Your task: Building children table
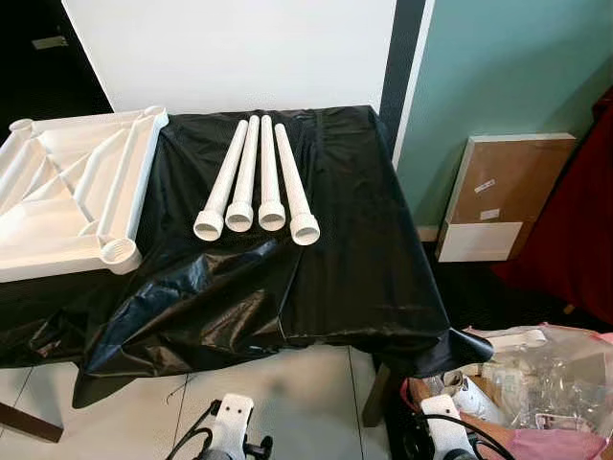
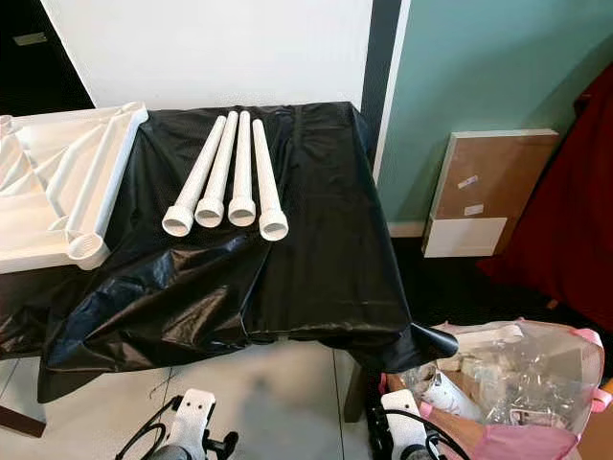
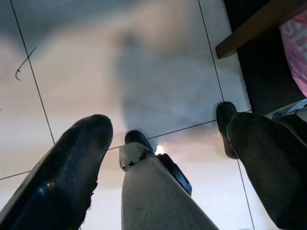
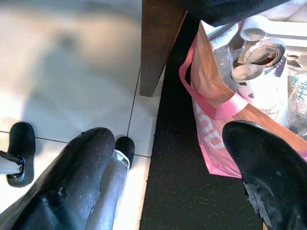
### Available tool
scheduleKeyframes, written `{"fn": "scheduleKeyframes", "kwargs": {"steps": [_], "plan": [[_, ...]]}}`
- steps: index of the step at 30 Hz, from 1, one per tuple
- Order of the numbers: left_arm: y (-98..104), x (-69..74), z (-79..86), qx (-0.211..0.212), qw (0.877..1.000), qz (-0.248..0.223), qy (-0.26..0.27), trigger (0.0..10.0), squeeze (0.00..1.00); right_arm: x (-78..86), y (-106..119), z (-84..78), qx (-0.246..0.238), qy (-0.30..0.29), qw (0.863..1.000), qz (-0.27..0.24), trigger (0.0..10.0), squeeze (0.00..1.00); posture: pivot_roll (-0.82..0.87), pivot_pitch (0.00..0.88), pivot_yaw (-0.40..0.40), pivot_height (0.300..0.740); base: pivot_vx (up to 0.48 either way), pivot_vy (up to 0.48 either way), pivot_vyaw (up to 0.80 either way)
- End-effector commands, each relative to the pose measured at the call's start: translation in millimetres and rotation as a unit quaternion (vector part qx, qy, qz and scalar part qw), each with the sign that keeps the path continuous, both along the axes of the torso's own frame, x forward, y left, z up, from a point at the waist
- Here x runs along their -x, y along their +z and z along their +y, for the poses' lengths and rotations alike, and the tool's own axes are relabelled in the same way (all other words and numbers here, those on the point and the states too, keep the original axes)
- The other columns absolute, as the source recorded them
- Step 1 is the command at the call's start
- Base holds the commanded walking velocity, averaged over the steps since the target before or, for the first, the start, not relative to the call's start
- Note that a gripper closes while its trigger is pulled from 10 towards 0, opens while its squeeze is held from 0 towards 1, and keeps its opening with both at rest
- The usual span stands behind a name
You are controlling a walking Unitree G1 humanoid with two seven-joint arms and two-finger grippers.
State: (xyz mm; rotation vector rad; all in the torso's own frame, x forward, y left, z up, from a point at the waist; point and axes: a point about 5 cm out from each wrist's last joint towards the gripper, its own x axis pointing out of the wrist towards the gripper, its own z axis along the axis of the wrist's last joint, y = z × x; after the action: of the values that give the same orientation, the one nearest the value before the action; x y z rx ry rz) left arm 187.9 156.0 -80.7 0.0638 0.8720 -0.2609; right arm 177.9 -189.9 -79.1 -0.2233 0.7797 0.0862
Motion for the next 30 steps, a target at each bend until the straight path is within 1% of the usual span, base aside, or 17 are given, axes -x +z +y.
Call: {"fn": "scheduleKeyframes", "kwargs": {"steps": [1, 7, 9, 19, 30], "plan": [[-2.4, 3.0, 4.0, -0.030, 0.999, 0.005, 0.024, 10.0, 0.00, 5.5, -2.6, -0.8, -0.006, -0.014, 1.000, 0.007, 10.0, 0.00, -0.18, 0.000, 0.029, 0.740, 0.000, 0.000, 0.00], [-2.9, 3.2, 3.1, -0.029, 0.999, 0.011, 0.024, 10.0, 0.00, 7.2, -3.1, -2.0, -0.011, -0.027, 1.000, 0.006, 10.0, 0.00, -0.18, 0.000, 0.033, 0.740, 0.000, 0.000, 0.00], [-4.3, 5.6, 4.0, -0.031, 0.999, 0.018, 0.025, 10.0, 0.00, 8.1, -3.4, -2.4, -0.013, -0.033, 0.999, 0.006, 10.0, 0.00, -0.18, 0.000, 0.036, 0.740, 0.000, 0.000, 0.00], [-6.2, 9.1, 5.1, -0.034, 0.999, 0.028, 0.027, 10.0, 0.00, 8.3, -3.1, -2.4, -0.017, -0.038, 0.999, 0.002, 10.0, 0.00, -0.18, 0.000, 0.044, 0.740, 0.000, 0.000, 0.00], [-7.5, 11.4, 3.0, -0.034, 0.999, 0.032, 0.028, 10.0, 0.00, 6.9, -2.5, -1.5, -0.018, -0.035, 0.999, 0.000, 10.0, 0.00, -0.17, 0.000, 0.042, 0.740, 0.000, 0.266, 0.00]]}}
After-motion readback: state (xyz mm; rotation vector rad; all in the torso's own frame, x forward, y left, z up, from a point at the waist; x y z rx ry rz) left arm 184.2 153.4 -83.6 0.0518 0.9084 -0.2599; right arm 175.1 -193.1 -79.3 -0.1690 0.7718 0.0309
